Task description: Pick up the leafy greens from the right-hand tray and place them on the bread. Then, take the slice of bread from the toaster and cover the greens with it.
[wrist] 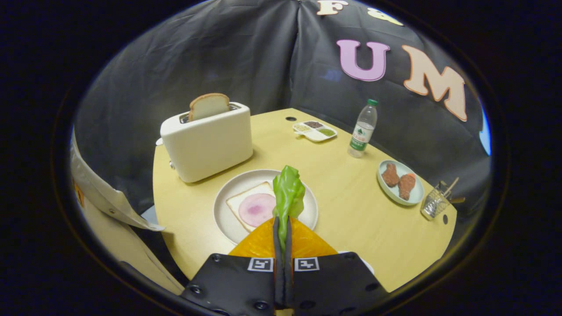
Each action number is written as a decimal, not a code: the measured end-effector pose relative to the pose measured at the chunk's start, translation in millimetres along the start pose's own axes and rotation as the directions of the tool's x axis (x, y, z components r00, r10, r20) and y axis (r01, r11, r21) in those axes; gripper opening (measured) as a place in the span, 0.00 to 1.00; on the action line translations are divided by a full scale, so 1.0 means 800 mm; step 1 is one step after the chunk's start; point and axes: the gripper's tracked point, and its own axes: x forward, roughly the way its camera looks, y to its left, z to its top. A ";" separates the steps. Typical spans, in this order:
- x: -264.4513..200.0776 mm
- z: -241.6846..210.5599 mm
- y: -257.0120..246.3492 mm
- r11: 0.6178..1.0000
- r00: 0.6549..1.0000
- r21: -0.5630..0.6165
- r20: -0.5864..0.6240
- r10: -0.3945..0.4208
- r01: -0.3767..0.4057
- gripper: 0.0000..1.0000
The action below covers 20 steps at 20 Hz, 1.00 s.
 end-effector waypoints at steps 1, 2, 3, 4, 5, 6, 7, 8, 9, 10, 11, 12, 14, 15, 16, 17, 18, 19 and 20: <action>0.004 0.003 0.006 1.000 1.000 -0.003 0.001 0.011 -0.011 0.04; 0.009 0.007 0.012 1.000 1.000 -0.006 0.000 0.019 -0.019 0.04; 0.014 0.009 0.017 1.000 1.000 -0.008 -0.003 0.027 -0.027 0.04; 0.020 0.010 0.021 0.999 0.999 -0.010 -0.006 0.033 -0.033 0.04; 0.025 0.012 0.025 0.999 0.999 -0.011 -0.010 0.040 -0.040 0.04; 0.029 0.014 0.029 0.999 0.999 -0.010 -0.014 0.048 -0.048 0.04; 0.035 0.015 0.036 0.998 0.998 -0.011 -0.017 0.057 -0.057 0.04; 0.039 0.018 0.042 0.998 0.998 -0.012 -0.019 0.067 -0.067 0.04; 0.044 0.019 0.046 0.997 0.997 -0.016 -0.021 0.075 -0.076 0.04; 0.049 0.020 0.051 0.996 0.996 -0.020 -0.027 0.084 -0.085 0.04; 0.055 0.020 0.057 0.995 0.995 -0.023 -0.033 0.092 -0.093 0.04; 0.061 0.020 0.061 0.995 0.994 -0.024 -0.040 0.099 -0.100 0.04; 0.072 0.020 0.069 0.993 0.992 -0.023 -0.055 0.115 -0.116 0.04; 0.075 0.018 0.074 0.992 0.990 -0.021 -0.064 0.125 -0.126 0.04; 0.079 0.017 0.077 0.991 0.989 -0.020 -0.072 0.133 -0.135 0.04; 0.084 0.015 0.079 0.990 0.987 -0.021 -0.081 0.140 -0.142 0.04; 0.089 0.013 0.082 0.988 0.985 -0.022 -0.091 0.147 -0.150 0.04; 0.093 0.010 0.083 0.988 0.983 -0.022 -0.102 0.150 -0.153 0.05; 0.096 0.010 0.082 0.988 0.983 -0.021 -0.107 0.151 -0.154 0.06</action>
